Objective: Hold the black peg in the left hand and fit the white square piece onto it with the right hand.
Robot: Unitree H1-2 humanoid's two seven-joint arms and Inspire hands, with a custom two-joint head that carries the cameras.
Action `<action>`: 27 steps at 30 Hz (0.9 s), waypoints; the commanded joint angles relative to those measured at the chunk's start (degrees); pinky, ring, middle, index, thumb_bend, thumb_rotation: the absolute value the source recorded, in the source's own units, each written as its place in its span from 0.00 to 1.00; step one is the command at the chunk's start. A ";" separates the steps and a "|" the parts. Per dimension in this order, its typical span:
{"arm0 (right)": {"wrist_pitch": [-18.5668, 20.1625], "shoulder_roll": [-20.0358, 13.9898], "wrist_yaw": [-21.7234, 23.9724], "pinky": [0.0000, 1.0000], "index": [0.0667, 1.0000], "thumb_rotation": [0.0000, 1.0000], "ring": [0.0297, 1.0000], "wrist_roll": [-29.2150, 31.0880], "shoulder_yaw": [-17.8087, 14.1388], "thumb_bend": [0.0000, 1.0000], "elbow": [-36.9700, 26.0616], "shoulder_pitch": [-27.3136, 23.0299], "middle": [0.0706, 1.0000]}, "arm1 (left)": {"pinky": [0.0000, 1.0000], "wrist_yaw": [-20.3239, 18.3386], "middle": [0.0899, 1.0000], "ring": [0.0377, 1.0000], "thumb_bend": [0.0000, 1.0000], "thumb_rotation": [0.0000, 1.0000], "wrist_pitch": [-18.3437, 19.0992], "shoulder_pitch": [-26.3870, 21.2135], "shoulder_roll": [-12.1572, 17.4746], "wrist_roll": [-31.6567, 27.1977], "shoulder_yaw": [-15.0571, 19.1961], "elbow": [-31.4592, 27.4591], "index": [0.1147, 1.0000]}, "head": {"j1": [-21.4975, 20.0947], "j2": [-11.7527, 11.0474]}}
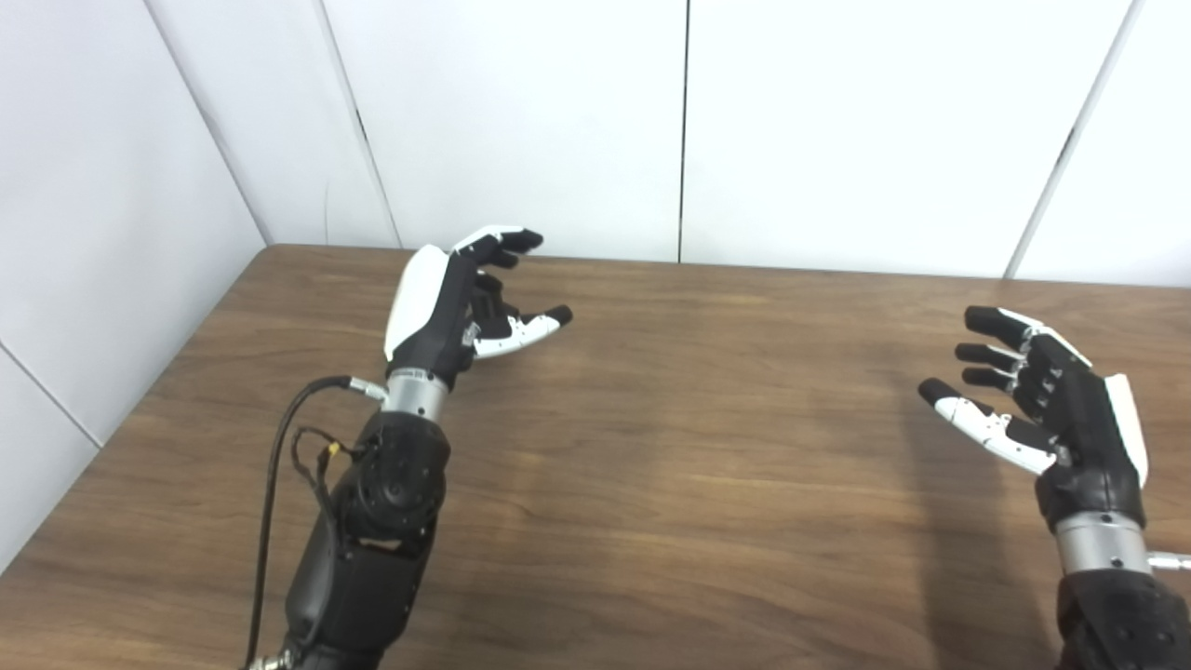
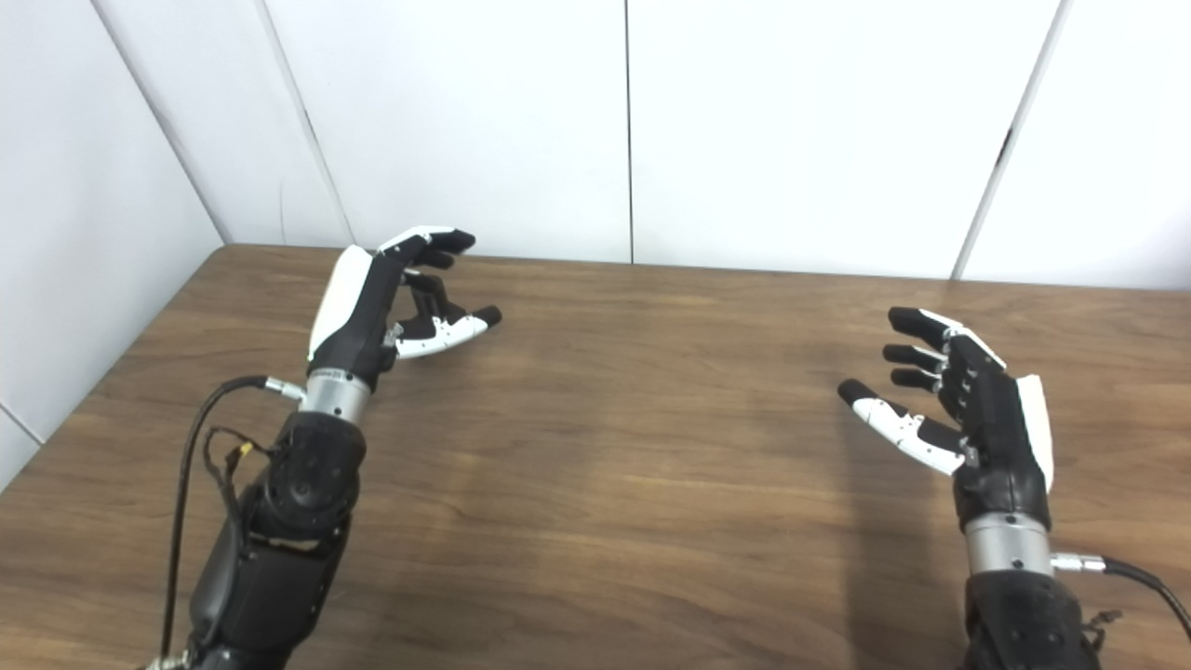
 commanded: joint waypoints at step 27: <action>0.74 -0.75 0.72 0.63 0.69 0.11 0.67 0.62 -0.56 0.57 -3.79 -1.09 0.76 | 0.93 3.03 0.93 0.94 0.80 0.44 9.45 -7.34 8.17 20.35 -5.28 9.58 0.77 | -0.61 0.59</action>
